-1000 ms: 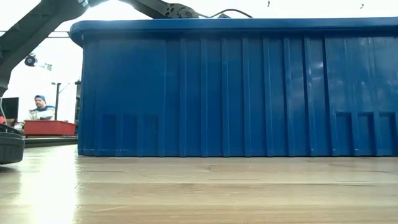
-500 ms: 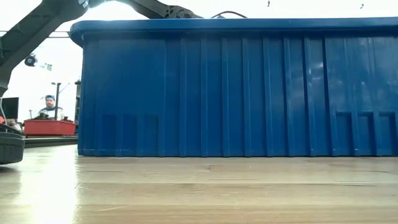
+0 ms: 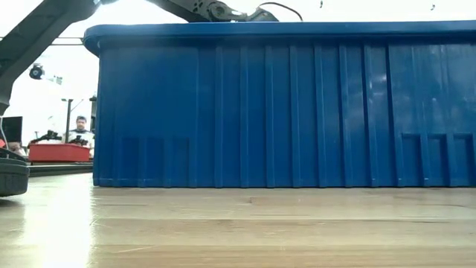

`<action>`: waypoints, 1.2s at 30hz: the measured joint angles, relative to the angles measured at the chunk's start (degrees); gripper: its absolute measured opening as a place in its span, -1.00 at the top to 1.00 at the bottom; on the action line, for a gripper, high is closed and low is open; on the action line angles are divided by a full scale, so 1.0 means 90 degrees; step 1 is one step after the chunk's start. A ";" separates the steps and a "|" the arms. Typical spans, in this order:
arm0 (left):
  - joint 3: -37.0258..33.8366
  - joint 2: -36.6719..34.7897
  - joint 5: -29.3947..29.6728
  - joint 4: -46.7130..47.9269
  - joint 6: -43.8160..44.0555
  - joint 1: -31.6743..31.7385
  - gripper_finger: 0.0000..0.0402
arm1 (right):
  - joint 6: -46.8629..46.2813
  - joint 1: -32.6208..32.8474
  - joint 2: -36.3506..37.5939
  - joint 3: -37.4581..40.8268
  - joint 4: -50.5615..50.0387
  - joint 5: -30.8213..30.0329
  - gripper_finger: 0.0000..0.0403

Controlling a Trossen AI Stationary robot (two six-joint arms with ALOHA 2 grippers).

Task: Pick and place slides into bin
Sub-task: Put the black slide into the blue bin

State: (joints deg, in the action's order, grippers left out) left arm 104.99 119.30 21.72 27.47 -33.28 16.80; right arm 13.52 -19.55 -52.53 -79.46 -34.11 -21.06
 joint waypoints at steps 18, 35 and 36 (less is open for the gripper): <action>-0.0002 -0.0940 -0.0210 0.0129 0.0928 -0.0211 -0.02 | 0.0056 0.0001 0.0000 0.0000 -0.0002 0.0000 0.72; -0.0007 -0.3138 -0.3198 0.2434 0.5164 -0.0231 -0.02 | 0.0792 0.0002 -0.0011 0.0000 0.0001 -0.0002 0.72; -0.0012 -0.3260 -0.3233 0.2646 0.5308 -0.0238 -0.02 | 0.0792 0.0002 -0.0012 0.0000 0.0000 -0.0001 0.72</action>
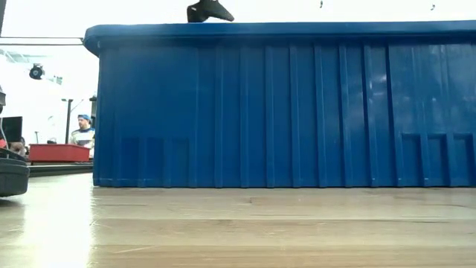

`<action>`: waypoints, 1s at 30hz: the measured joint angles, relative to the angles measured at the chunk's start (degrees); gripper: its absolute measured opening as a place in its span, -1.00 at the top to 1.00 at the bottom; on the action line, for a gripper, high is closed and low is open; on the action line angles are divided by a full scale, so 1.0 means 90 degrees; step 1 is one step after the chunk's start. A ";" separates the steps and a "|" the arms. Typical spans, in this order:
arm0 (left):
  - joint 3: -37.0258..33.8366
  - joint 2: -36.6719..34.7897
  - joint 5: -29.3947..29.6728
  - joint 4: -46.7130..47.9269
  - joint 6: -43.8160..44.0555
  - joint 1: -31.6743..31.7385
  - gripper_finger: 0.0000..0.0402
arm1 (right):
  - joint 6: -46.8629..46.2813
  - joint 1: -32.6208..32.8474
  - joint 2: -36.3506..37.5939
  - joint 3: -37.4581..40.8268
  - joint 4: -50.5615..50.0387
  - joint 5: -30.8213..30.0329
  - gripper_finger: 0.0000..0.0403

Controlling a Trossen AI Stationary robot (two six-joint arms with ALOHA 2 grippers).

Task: Pick and place slides into bin
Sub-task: Put the black slide into the blue bin

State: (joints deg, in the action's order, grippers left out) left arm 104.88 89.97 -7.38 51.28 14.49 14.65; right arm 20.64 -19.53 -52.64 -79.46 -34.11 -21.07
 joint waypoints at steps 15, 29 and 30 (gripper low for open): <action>-0.0009 -0.1137 0.0023 0.2680 0.1658 -0.0213 -0.02 | -0.0501 -0.0002 -0.0005 0.0000 0.0000 0.0001 0.72; -0.0010 -0.1872 -0.0389 0.2951 0.2306 -0.1282 -0.02 | -0.2250 0.0005 -0.0005 0.0000 0.0005 0.1352 0.72; -0.0010 -0.1960 -0.0425 0.3025 0.2629 -0.1370 -0.02 | -0.2363 0.0007 -0.0006 0.0000 0.0005 0.1473 0.72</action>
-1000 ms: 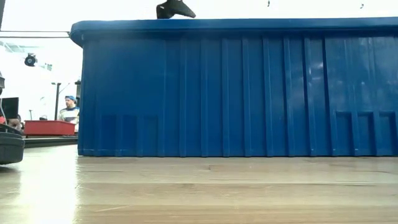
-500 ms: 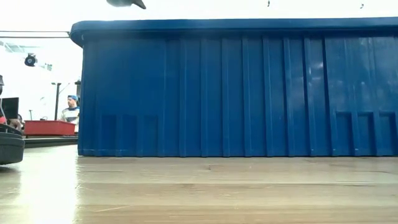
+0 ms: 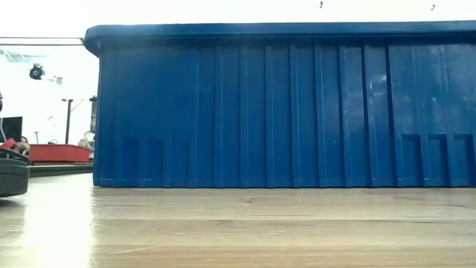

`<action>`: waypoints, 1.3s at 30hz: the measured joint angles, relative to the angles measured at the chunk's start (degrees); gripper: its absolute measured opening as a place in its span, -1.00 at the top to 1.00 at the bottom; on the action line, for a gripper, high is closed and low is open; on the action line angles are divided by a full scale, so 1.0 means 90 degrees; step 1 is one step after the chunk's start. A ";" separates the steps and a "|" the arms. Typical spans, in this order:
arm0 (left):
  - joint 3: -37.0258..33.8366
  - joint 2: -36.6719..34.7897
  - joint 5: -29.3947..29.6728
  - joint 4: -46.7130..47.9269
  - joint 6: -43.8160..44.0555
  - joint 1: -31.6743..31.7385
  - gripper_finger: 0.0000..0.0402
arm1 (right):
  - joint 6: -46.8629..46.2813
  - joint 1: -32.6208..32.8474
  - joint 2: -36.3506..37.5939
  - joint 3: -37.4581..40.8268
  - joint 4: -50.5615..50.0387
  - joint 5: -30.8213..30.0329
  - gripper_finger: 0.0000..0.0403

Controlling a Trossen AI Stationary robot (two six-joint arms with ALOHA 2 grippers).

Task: Pick and place slides into bin
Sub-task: Put the black slide into the blue bin

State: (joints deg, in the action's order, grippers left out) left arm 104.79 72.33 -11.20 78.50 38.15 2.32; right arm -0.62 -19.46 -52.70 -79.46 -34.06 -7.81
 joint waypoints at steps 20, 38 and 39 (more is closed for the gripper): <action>-0.1669 -0.0873 0.0129 0.1217 0.4005 -0.2163 -0.02 | -0.1115 0.0012 -0.0832 0.0000 -0.0222 0.0187 0.72; -0.5168 -0.0870 0.0020 -0.0960 0.7055 -0.4023 -0.02 | -0.1085 0.0010 -0.1159 0.0000 -0.0136 0.0218 0.72; -0.5359 -0.0887 0.0015 -0.1342 0.7059 -0.4077 -0.02 | -0.1058 0.0010 -0.1157 0.0000 -0.0136 0.0218 0.72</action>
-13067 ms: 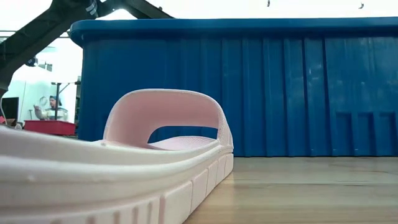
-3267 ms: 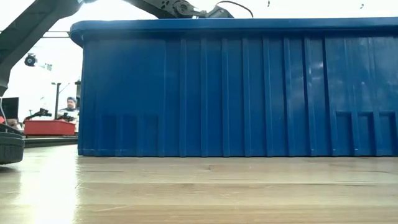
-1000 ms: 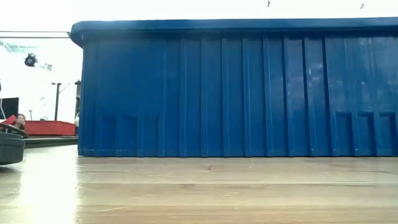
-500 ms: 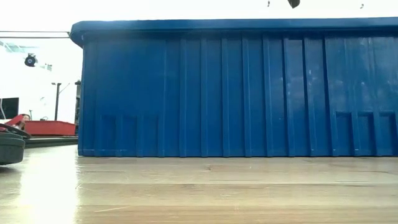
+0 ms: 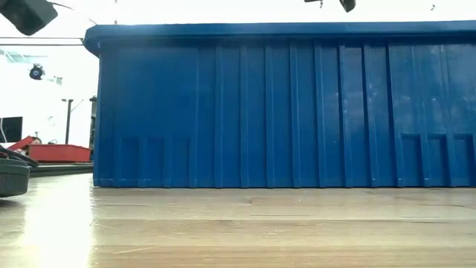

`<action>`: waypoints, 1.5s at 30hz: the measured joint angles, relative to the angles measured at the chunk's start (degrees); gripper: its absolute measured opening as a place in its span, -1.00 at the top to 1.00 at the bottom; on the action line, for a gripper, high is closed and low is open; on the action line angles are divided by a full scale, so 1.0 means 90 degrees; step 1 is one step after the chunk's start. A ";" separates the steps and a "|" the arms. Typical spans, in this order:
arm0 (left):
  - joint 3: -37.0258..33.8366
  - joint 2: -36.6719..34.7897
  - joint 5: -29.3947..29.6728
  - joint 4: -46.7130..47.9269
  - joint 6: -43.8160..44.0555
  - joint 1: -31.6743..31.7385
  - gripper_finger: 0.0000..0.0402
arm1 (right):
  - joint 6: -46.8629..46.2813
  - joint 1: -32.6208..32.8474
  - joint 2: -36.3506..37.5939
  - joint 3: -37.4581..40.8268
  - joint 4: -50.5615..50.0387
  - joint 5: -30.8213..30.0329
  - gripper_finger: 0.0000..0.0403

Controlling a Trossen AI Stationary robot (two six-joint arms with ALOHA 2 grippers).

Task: Pick and place slides into bin
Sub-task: Put the black slide into the blue bin

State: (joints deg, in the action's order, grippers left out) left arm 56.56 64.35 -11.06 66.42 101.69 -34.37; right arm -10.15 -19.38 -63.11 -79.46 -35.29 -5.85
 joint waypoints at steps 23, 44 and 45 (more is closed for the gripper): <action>-0.2558 -0.1895 0.0439 -0.1716 0.3060 -0.1409 -0.02 | 0.0014 -0.0001 0.0007 0.0000 -0.0105 -0.0011 0.72; -0.4501 -0.3065 0.0320 -0.4163 0.3008 -0.1653 -0.02 | 0.0179 -0.0002 0.0015 0.0002 -0.0162 0.0005 0.72; -0.4552 -0.3105 0.0320 -0.4221 0.2991 -0.1653 -0.02 | 0.0204 -0.0002 0.0015 0.0002 -0.0162 0.0003 0.72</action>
State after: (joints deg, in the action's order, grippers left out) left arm 15.59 36.40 -8.19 28.43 128.61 -49.25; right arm -8.31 -19.40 -62.98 -79.44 -36.75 -5.82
